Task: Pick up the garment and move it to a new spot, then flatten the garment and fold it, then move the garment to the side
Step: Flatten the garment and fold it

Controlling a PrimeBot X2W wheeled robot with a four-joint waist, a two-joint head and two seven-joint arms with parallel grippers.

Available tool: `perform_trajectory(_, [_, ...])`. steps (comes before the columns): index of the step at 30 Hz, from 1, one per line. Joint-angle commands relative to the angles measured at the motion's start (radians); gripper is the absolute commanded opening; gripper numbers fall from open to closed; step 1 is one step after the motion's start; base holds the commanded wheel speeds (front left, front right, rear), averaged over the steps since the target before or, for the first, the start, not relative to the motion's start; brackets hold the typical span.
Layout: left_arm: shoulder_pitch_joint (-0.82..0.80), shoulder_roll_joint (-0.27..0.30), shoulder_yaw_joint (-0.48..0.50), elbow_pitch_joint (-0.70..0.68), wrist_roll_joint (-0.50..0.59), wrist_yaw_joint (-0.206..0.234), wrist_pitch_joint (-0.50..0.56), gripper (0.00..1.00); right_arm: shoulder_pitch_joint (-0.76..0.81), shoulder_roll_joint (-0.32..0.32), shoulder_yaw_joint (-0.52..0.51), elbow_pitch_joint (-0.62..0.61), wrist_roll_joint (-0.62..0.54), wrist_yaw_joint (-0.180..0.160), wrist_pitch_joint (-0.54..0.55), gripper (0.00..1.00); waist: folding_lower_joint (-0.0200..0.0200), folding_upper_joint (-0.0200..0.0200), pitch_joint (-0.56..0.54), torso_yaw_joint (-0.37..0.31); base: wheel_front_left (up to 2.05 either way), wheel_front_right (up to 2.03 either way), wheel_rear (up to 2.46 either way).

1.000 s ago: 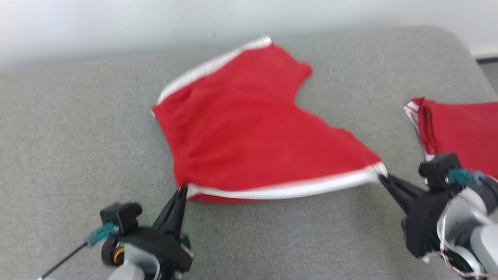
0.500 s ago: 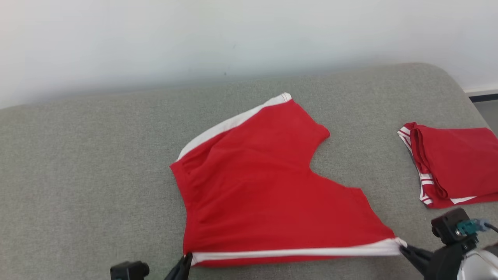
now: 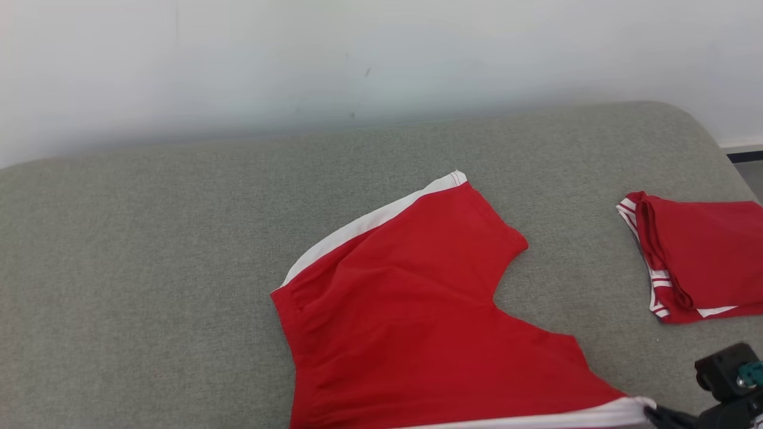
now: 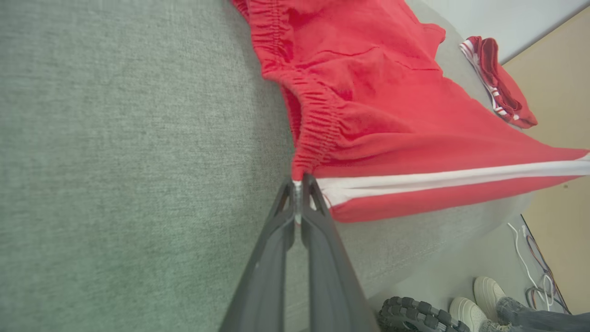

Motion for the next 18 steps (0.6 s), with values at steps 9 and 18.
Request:
perform_trajectory(9, [-0.128,-0.060,0.006,-0.051,0.014,0.016,-0.012,0.00,-0.204,-0.062,0.036,0.040,-0.067,-0.003,-0.101,0.00,-0.0001,0.0000,0.037,0.061,0.00,0.00,0.00])
perform_trajectory(18, [-0.301,-0.144,0.030,0.025,0.012,0.039,-0.027,0.00,-0.530,-0.074,0.174,0.255,-0.109,-0.003,-0.260,0.00,-0.0001,0.0000,0.105,0.104,0.00,0.00,0.00])
